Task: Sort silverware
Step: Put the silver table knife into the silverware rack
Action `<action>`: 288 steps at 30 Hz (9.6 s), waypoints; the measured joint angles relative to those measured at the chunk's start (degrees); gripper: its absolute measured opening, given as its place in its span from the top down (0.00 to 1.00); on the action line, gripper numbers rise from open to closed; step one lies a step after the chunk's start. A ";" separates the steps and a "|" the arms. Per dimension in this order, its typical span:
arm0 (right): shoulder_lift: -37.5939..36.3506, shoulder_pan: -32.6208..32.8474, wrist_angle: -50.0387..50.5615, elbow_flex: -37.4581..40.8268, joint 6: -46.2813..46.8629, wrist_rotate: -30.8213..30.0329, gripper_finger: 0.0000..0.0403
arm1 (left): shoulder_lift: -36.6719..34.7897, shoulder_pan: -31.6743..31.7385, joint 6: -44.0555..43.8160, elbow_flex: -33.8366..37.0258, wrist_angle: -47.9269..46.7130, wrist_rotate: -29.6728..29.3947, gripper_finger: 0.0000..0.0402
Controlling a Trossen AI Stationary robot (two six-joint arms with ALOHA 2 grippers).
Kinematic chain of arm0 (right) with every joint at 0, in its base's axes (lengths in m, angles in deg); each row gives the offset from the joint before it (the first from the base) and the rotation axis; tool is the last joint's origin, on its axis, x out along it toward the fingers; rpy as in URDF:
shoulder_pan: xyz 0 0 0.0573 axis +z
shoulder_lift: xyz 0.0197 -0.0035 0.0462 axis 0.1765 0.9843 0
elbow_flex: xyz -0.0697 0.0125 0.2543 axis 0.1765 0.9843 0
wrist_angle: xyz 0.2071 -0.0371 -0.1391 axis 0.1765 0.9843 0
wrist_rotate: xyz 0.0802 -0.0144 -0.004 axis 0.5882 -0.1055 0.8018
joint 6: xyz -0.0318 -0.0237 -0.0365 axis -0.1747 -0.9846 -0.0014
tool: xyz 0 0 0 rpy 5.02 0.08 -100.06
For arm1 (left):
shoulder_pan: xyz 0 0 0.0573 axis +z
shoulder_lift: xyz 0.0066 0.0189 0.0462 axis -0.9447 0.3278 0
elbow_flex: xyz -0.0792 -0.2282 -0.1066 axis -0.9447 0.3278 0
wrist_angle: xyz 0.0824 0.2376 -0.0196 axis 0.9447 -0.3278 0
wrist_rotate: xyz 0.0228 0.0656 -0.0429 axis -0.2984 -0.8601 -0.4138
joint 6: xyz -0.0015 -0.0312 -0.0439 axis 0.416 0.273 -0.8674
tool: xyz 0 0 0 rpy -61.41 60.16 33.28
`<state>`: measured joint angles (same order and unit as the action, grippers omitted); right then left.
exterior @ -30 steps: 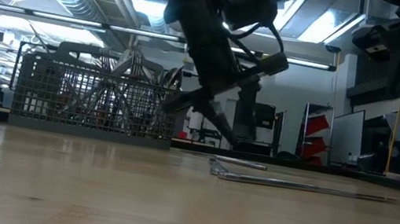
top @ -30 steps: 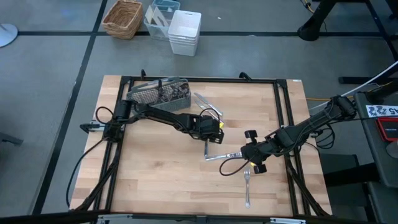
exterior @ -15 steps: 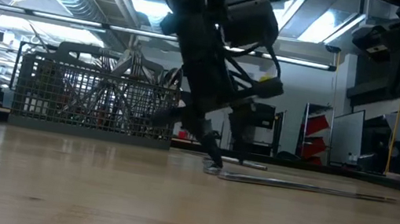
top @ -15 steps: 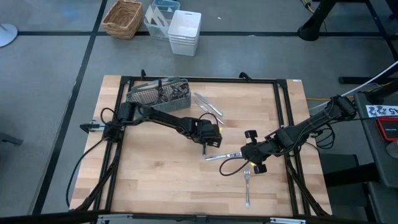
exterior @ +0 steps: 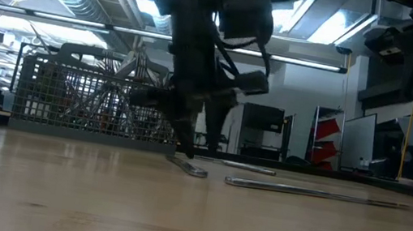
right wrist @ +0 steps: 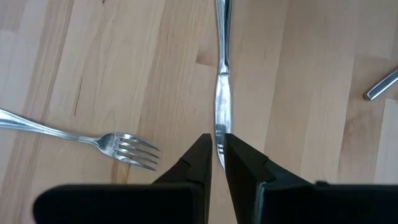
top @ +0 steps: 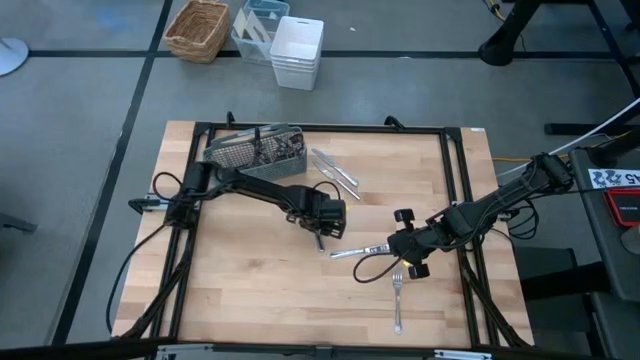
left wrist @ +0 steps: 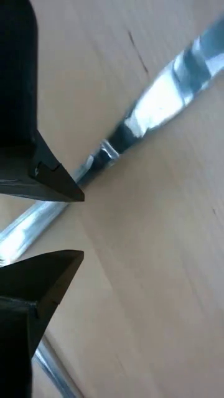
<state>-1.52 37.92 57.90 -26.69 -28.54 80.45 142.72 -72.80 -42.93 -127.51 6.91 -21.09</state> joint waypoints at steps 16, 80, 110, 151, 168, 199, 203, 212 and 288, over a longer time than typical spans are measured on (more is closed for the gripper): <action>0.00 0.00 0.57 0.00 0.08 -0.01 0.88 | -1.45 -1.64 -3.99 -0.01 -6.06 -2.53 0.68; -0.02 0.00 0.37 -0.02 0.10 -0.01 0.88 | 1.11 2.36 5.93 0.88 -13.27 3.59 0.95; 0.00 0.00 0.53 -0.02 0.10 -0.01 0.88 | 0.21 1.28 11.00 0.91 -13.16 5.25 0.92; 0.00 0.00 0.64 -0.02 1.56 0.01 0.88 | 1.53 1.29 12.86 0.72 -12.41 5.16 0.80; 0.00 0.00 0.59 -0.02 1.56 0.01 0.88 | 2.79 1.17 11.52 0.73 -12.66 4.42 0.93; 0.00 0.00 0.77 -0.02 1.56 0.01 0.88 | -1.24 1.21 13.21 1.02 -12.66 0.63 0.92; 0.00 0.00 0.77 -0.02 1.56 0.01 0.88 | -1.29 1.22 13.41 0.99 -12.68 0.67 0.93; 0.00 0.00 0.87 -0.02 1.56 0.01 0.88 | -7.09 1.20 13.78 0.93 -13.24 -2.70 0.92; 0.00 0.00 -1.46 -0.02 32.30 -0.02 0.88 | -41.75 4.29 -19.24 43.16 -19.31 -67.49 0.75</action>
<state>-1.52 37.92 56.44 -26.72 3.76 80.43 100.97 -68.51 -62.17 -84.36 -12.40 -88.58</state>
